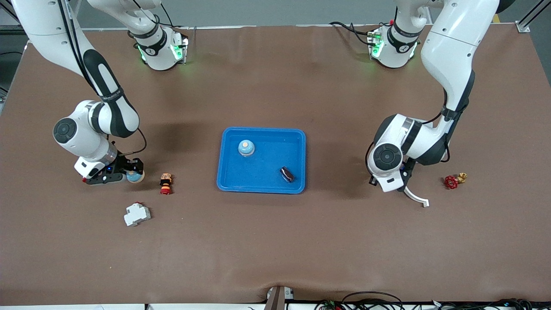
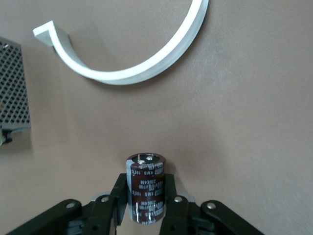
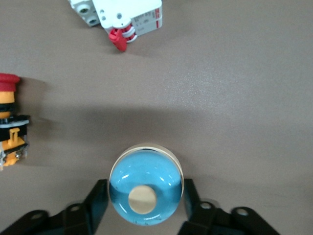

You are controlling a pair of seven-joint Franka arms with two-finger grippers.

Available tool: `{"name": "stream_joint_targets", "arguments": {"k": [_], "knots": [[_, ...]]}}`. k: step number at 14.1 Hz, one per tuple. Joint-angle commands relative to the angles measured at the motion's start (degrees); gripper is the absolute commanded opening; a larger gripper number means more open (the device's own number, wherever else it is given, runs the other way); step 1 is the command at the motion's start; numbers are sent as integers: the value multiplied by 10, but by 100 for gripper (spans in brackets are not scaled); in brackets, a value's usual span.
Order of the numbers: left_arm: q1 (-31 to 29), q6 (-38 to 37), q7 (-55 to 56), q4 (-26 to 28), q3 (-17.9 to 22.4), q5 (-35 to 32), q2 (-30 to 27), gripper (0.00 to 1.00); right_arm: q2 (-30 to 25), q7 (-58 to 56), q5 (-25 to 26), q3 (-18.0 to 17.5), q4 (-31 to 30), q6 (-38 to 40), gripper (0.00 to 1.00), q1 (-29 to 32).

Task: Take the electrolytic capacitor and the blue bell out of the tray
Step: 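Set the capacitor beside the arc while the right gripper sets the bell down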

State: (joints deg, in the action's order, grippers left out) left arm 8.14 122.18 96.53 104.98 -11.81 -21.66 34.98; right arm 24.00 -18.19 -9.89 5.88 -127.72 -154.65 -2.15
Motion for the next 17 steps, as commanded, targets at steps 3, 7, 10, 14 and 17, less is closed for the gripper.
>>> {"name": "stream_joint_targets", "arguments": {"k": [3, 7, 10, 14, 17], "knots": [[-14, 7, -4, 0, -5, -20, 2, 45, 8, 12, -14, 1, 7, -3, 100, -6], [-2, 3, 48, -13, -30, -11, -18, 100, 0, 12, -14, 1, 21, 7, 100, -6], [1, -18, 89, -83, -87, 19, -16, 100, -10, 15, -13, 2, 63, 80, 100, -10], [65, -26, 110, -180, -105, 67, 8, 100, -35, 139, -11, 3, 81, 130, 100, -68], [121, -17, 146, -258, -103, 66, 66, 100, -41, 264, -9, 3, 82, 143, 100, -129]]}}
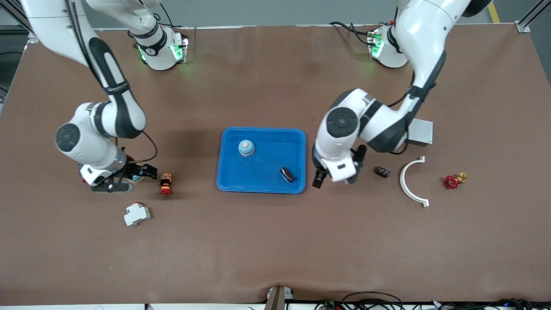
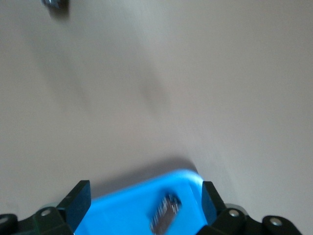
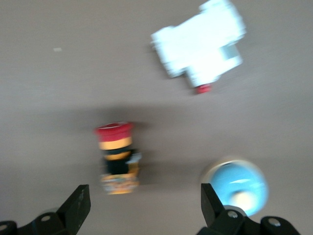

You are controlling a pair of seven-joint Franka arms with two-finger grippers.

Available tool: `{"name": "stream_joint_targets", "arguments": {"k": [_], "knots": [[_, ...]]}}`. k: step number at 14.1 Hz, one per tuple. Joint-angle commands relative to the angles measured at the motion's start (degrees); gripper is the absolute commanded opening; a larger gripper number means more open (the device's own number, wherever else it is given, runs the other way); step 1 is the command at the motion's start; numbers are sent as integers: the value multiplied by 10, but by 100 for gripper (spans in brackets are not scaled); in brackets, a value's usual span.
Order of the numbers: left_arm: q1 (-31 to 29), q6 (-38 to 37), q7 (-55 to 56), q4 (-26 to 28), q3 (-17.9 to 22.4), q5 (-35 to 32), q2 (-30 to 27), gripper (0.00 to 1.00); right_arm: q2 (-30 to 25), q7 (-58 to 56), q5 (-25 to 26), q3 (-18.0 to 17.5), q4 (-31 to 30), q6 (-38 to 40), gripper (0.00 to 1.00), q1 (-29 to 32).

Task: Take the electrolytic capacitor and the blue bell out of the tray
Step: 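Grasp the second capacitor with the left gripper while the right gripper reaches the bell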

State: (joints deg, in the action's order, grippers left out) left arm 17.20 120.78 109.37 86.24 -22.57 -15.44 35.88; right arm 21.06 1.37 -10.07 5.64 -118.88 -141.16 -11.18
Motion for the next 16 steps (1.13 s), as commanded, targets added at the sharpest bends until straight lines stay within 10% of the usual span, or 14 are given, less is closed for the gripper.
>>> {"name": "stream_joint_targets", "arguments": {"k": [1, 5, 16], "knots": [[48, 15, 16, -84, 10, 3, 70, 97, -12, 109, -7, 5, -5, 8, 100, -60], [76, 140, 54, -84, 29, -4, 117, 67, -4, 278, 4, 7, 22, 9, 100, -150], [98, 133, -22, -73, 33, -44, 160, 59, 77, 543, 62, 7, 108, 14, 100, -281]]}}
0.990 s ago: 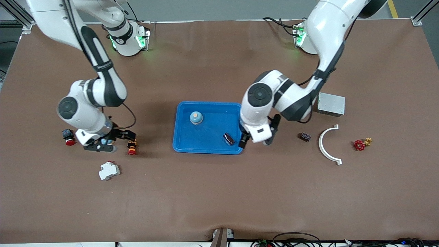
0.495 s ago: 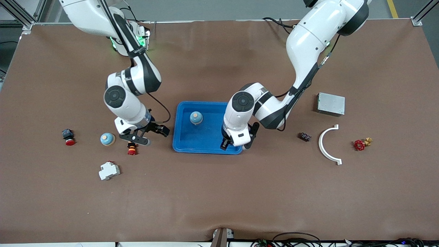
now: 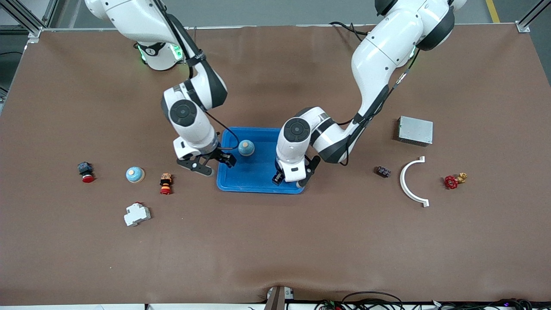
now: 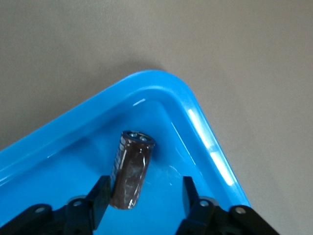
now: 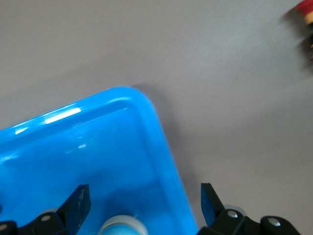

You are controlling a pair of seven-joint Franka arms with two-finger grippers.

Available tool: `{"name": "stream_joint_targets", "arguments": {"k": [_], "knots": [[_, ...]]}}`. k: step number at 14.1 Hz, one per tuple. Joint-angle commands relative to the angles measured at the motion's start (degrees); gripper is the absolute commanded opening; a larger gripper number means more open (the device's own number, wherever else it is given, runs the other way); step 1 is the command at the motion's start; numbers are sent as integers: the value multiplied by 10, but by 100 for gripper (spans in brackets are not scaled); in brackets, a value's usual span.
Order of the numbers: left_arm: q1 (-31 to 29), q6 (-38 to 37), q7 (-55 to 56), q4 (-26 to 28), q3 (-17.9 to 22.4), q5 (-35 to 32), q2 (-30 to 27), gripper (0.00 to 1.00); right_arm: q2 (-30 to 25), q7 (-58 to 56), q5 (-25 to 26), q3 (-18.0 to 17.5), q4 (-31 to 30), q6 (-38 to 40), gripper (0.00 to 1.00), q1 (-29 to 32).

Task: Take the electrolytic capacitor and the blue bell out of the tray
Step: 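Grasp the second capacitor with the left gripper while the right gripper reaches the bell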

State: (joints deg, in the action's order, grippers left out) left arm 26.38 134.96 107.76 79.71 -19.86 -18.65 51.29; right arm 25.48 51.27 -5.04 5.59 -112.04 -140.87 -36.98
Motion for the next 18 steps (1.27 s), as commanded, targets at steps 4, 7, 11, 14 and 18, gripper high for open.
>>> {"name": "stream_joint_targets", "arguments": {"k": [4, 7, 11, 14, 18], "knots": [[12, -24, -6, -6, 7, -12, 7, 54, 73, 108, 57, 6, 61, 12, 100, -45], [19, -40, -6, -6, 7, -13, 8, 4, 77, 117, 62, 6, 54, 25, 100, -56], [13, -95, -43, -12, 6, -30, -16, 0, 71, 119, 54, 4, 47, 58, 100, -55], [-6, -123, -83, -13, 6, -31, -51, 0, 64, 143, 22, 0, 44, 50, 100, -56], [-60, -218, -196, -7, 4, -31, -129, 0, 41, 145, -32, -1, 42, 51, 100, -76]]}}
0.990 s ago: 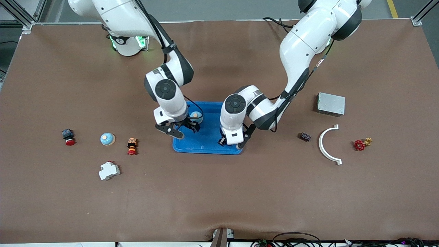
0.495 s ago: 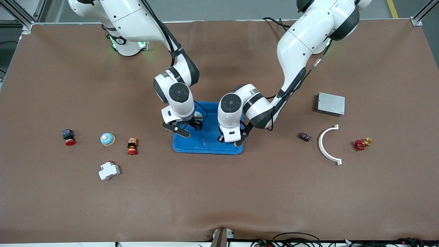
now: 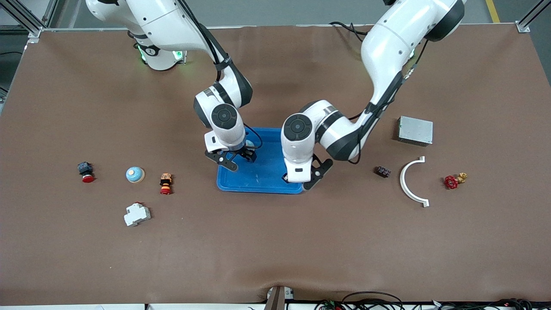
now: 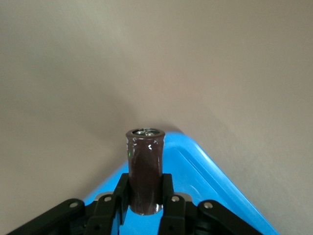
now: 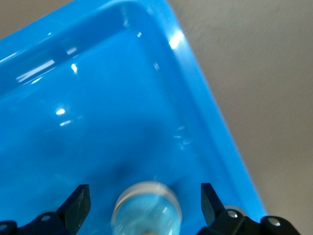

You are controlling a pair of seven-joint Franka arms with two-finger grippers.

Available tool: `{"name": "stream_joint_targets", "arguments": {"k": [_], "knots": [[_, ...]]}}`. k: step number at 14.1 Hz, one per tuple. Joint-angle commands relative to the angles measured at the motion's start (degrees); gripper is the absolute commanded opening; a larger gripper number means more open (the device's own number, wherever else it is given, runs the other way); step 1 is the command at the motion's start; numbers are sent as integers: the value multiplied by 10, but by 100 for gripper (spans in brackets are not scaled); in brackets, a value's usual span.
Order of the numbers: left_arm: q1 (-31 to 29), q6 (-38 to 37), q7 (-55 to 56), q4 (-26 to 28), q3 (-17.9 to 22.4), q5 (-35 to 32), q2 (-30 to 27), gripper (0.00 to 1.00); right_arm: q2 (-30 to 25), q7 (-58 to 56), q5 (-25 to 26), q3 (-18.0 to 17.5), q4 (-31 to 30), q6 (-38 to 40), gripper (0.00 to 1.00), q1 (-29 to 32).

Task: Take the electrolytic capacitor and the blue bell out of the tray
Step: 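Carry the capacitor toward the arc while the right gripper grasps the bell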

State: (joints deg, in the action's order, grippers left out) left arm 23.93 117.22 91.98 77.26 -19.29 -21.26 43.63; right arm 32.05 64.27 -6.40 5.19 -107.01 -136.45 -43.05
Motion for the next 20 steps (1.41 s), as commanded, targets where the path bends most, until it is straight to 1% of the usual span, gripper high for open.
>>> {"name": "stream_joint_targets", "arguments": {"k": [1, 2, 3, 5, 6, 8, 9, 11, 14, 16, 18, 20], "knots": [[-64, -51, -43, 27, -4, 9, -78, 0, -26, 16, -19, 3, -8, 6, 100, -19], [-99, -53, -57, 47, -7, 30, -106, 0, -26, 20, -19, 3, -8, 4, 100, -19], [-127, -54, -94, 62, -20, 42, -121, 0, -26, 21, -19, 3, -9, 1, 100, -20], [-171, -56, -157, 103, -28, 44, -141, 0, -28, 20, -19, 3, -22, -13, 100, -22], [-183, -56, -193, 118, -29, 44, -143, 0, -31, 20, -19, 3, -37, -32, 100, -24], [-233, -56, -256, 137, -29, 35, -141, 0, -38, 20, -19, 3, -61, -64, 100, -27], [-255, -56, -318, 154, -29, 23, -143, 0, -37, 20, -19, 3, -61, -65, 100, -27], [-277, -56, -387, 170, -26, 8, -145, 0, -37, 21, -19, 3, -62, -65, 100, -34], [-323, -50, -448, 212, -29, -4, -151, 0, -37, 20, -19, 3, -63, -66, 100, -34], [-359, -46, -488, 214, -29, -4, -141, 0, -36, 20, -19, 3, -64, -68, 100, -38], [-383, -31, -519, 218, -29, -4, -122, 0, -34, 19, -13, 4, -65, -70, 100, -39], [-394, -1, -524, 237, -28, -4, -109, 0, -32, 18, -12, 4, -65, -75, 100, -40]]}}
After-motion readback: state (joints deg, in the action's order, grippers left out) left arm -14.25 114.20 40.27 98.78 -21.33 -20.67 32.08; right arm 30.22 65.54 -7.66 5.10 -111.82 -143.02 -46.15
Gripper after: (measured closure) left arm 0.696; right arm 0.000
